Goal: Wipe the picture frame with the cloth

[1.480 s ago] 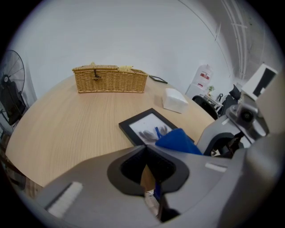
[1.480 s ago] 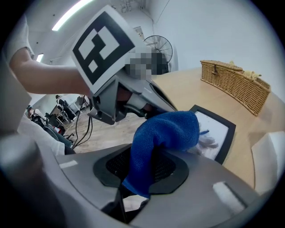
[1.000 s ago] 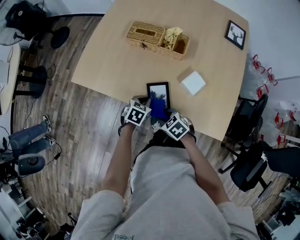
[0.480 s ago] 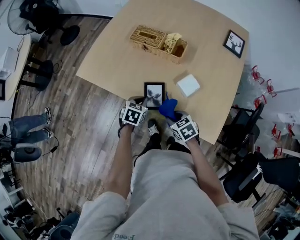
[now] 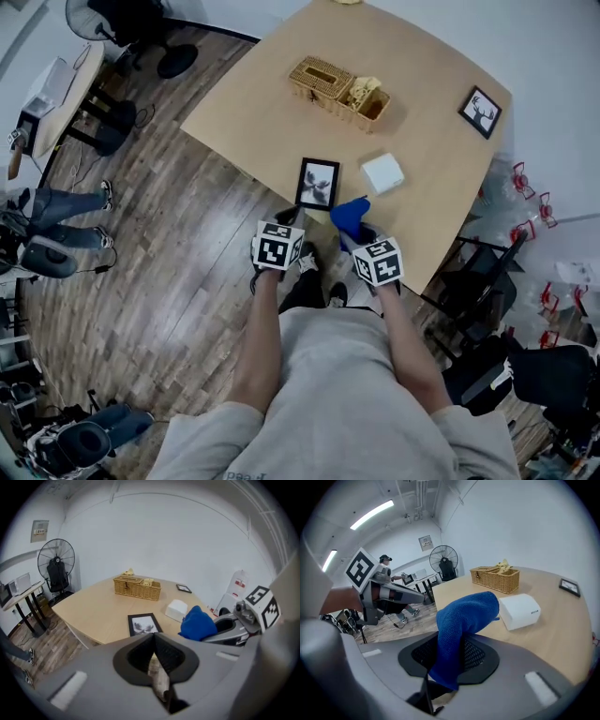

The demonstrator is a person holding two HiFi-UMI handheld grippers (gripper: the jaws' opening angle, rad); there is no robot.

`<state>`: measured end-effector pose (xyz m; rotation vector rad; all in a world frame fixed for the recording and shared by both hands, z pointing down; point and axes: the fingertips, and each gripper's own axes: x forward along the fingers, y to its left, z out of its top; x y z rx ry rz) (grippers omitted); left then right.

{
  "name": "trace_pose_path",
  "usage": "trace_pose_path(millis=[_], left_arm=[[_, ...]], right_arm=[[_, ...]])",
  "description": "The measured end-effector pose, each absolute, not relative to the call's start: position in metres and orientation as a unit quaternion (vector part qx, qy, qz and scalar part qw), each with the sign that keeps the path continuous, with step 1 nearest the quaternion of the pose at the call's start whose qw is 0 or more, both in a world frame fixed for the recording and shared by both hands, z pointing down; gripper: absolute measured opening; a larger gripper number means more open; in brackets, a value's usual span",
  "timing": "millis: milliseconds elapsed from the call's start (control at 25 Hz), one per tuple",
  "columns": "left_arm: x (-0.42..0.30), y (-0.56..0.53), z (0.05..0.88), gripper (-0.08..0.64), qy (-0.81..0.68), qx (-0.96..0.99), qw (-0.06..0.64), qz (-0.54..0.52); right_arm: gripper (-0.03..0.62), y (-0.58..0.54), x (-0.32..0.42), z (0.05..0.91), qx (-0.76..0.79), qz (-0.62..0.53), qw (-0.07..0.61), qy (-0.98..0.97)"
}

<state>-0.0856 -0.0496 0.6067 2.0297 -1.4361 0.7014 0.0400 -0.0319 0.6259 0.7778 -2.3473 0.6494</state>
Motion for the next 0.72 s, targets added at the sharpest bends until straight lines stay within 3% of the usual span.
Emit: trace_pose_path(millis=[720], left_arm=[[-0.074,0.044,0.573,0.052,-0.565,0.767,0.245,0.181]], right_arm=[[0.104,0.008,0.065,0.598,0.307,0.212,0.238,-0.897]])
